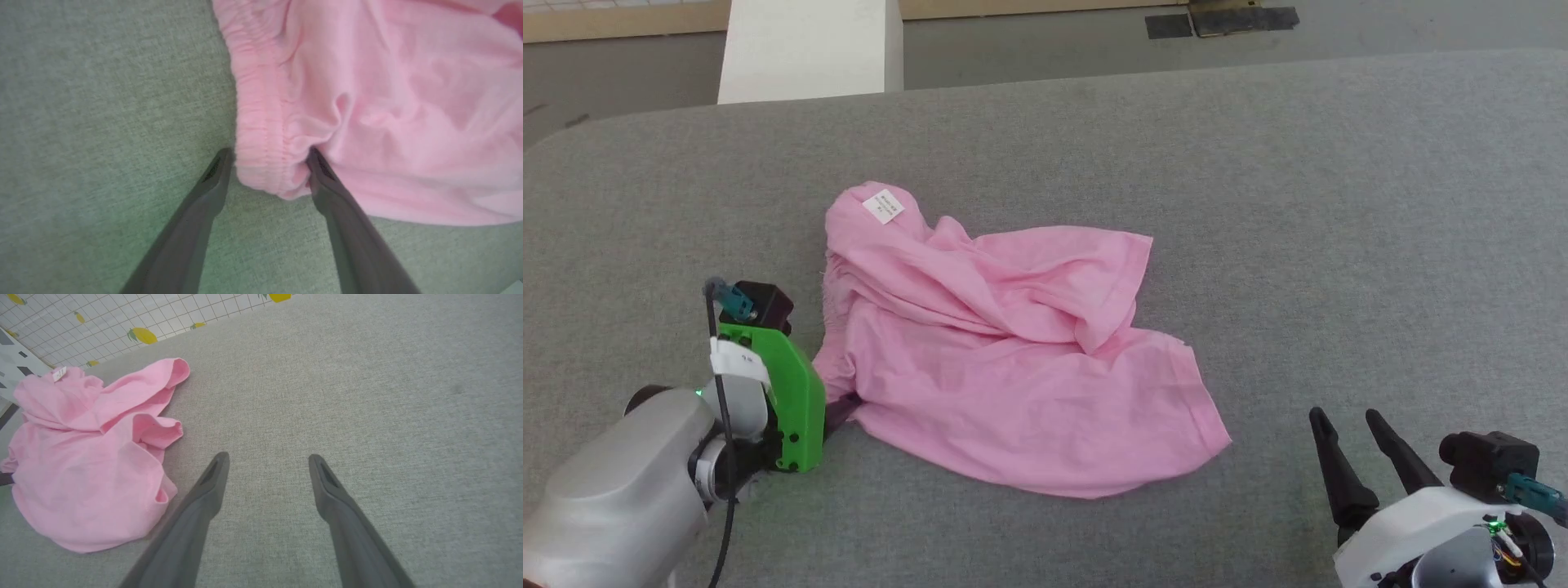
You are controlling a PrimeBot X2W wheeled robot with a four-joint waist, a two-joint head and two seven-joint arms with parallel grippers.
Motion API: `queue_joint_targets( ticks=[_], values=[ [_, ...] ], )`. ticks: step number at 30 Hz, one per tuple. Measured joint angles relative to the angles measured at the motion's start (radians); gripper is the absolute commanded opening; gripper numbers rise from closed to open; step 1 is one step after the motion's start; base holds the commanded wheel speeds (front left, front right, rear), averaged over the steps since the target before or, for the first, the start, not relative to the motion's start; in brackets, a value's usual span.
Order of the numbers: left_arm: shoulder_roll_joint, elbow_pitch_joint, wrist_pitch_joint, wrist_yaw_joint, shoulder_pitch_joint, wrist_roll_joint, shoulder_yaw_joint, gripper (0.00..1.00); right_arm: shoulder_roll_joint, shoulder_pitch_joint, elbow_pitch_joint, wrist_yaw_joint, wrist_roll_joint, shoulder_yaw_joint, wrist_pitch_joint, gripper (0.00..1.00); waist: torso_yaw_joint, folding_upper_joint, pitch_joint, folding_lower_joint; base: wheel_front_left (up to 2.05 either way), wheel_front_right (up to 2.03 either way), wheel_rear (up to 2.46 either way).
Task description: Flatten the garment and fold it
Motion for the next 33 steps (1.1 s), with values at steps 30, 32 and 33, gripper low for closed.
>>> queue_joint_targets(
  ticks=[30, 32, 33],
  values=[
    [0.011, -0.337, -0.231, 0.102, 0.086, 0.118, -0.002, 0.0, -0.181, -0.188, 0.108, 0.0, 0.133, 0.293, 0.454, 1.0, 0.116, 0.0, -0.056, 0.0, 0.0, 0.0, 0.0],
    [0.015, -0.357, -0.232, 0.107, 0.086, 0.122, -0.001, 0.0, -0.19, -0.22, 0.158, 0.0, 0.136, 0.32, 0.458, 1.0, 0.122, 0.0, -0.049, 0.0, 0.0, 0.0, 0.0],
    [0.018, -0.366, -0.235, 0.109, 0.086, 0.124, 0.001, 0.0, -0.197, -0.237, 0.185, 0.0, 0.134, 0.335, 0.458, 1.0, 0.125, 0.0, -0.043, 0.0, 0.0, 0.0, 0.0]
  ],
)
